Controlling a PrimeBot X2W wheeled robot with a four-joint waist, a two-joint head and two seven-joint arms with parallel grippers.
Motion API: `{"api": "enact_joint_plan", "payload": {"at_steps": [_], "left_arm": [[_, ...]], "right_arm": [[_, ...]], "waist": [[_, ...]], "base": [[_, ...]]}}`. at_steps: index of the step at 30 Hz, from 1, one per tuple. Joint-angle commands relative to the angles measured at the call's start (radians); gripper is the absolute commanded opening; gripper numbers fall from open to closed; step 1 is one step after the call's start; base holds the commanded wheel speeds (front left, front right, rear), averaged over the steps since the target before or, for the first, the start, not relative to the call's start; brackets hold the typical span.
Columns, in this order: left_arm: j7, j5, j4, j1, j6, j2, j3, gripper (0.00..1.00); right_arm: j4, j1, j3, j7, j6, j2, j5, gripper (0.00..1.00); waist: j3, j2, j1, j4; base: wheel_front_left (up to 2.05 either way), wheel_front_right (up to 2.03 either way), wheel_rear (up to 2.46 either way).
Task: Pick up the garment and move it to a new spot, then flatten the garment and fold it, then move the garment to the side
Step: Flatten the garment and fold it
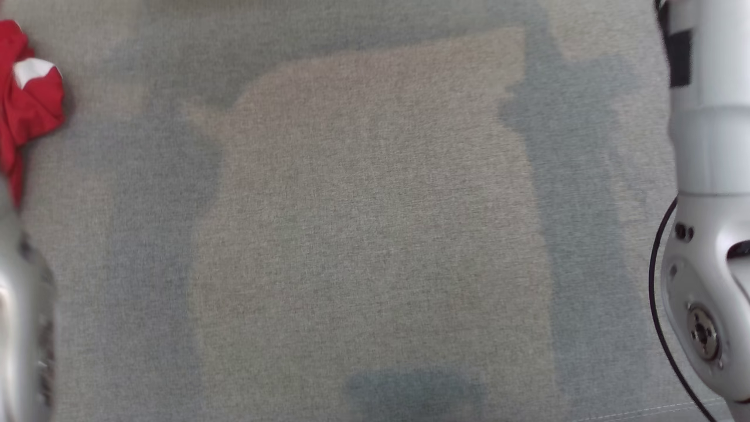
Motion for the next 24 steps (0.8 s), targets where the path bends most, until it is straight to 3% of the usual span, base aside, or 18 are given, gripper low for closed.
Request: {"api": "enact_joint_plan", "payload": {"at_steps": [1,8,12,18,24], "left_arm": [[-0.006,-0.008,0.011,0.054,-0.009,-0.013,-0.008,0.0],[-0.033,-0.064,-0.048,0.429,-0.048,-0.088,-0.011,0.0],[-0.034,-0.065,-0.172,0.67,-0.061,-0.116,0.003,0.0],[-0.033,-0.038,-0.367,0.954,-0.062,-0.146,0.043,0.0],[-0.033,0.0,-0.479,1.139,-0.042,-0.163,0.056,0.0]], "right_arm": [[0.018,0.032,0.008,-0.01,0.0,-0.004,-0.004,0.0],[0.176,0.222,0.095,-0.087,0.0,-0.05,0.031,0.0],[0.21,0.334,0.137,-0.112,0.0,-0.065,0.099,0.0],[0.149,0.48,0.181,-0.129,0.0,-0.094,0.202,0.0],[0.037,0.614,0.184,-0.131,0.0,-0.109,0.254,0.0]], "waist": [[0.046,0.0059,-0.0001,0.03],[0.099,0.0059,-0.0001,0.059],[0.097,0.0059,-0.0001,0.062],[0.051,0.0059,-0.0001,0.06],[0.006,0.0059,-0.0001,0.054]], "base": [[0.0,0.0,0.0],[0.0,0.0,0.0],[0.0,0.0,0.0],[0.0,0.0,0.0],[0.0,0.0,0.0]]}}
